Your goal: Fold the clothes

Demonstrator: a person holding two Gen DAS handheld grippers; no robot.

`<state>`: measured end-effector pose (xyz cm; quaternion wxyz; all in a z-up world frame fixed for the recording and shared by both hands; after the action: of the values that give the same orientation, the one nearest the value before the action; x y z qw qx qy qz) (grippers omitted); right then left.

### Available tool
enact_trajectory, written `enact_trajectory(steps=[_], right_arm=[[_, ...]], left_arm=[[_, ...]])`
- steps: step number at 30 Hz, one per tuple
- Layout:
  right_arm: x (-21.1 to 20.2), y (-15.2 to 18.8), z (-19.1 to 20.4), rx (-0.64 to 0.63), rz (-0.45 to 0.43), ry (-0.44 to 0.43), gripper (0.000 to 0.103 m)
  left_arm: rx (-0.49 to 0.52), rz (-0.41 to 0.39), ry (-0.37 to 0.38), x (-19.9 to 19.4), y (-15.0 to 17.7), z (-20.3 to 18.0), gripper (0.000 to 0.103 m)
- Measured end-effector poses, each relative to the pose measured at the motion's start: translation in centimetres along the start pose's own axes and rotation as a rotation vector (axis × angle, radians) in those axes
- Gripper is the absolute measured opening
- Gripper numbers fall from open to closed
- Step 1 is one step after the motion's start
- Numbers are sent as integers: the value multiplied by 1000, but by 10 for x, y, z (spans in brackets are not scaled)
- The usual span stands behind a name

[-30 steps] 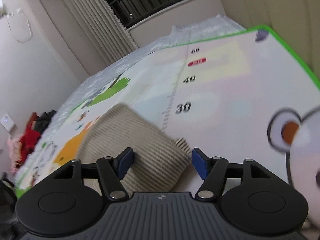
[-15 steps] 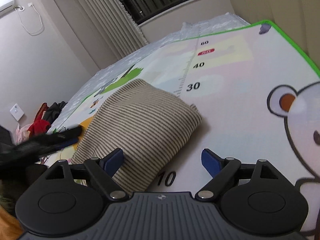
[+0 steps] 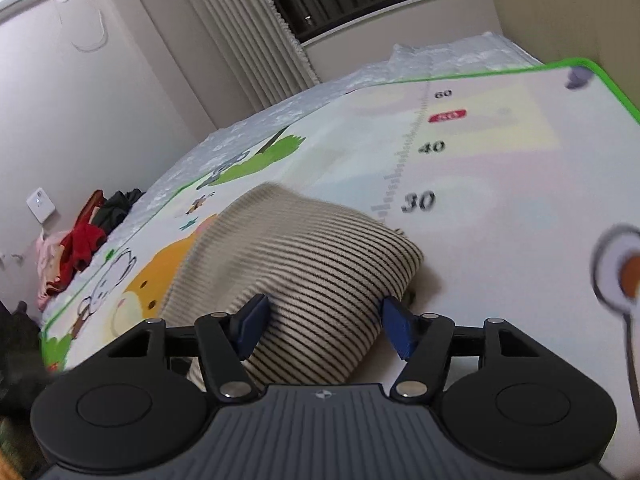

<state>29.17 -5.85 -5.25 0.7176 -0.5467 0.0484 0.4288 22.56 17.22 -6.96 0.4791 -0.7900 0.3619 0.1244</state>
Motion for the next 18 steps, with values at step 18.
enact_trajectory(steps=[18], right_arm=[[23, -10, 6, -96, 41, -52, 87]], left_arm=[[11, -111, -35, 8, -57, 8, 62]])
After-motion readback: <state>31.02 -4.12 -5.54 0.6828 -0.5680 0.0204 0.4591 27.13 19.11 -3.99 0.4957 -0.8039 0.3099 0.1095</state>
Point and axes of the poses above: each gripper's, at about its wrist camera, not at the fingertips, and x roughly the way its jaws point, z to its left, y to its underside, the point moved 5 cm from there along x, roughly the way its jaws point, and after that the axes turned 3 degrees about -x, right-handed, at the moved point
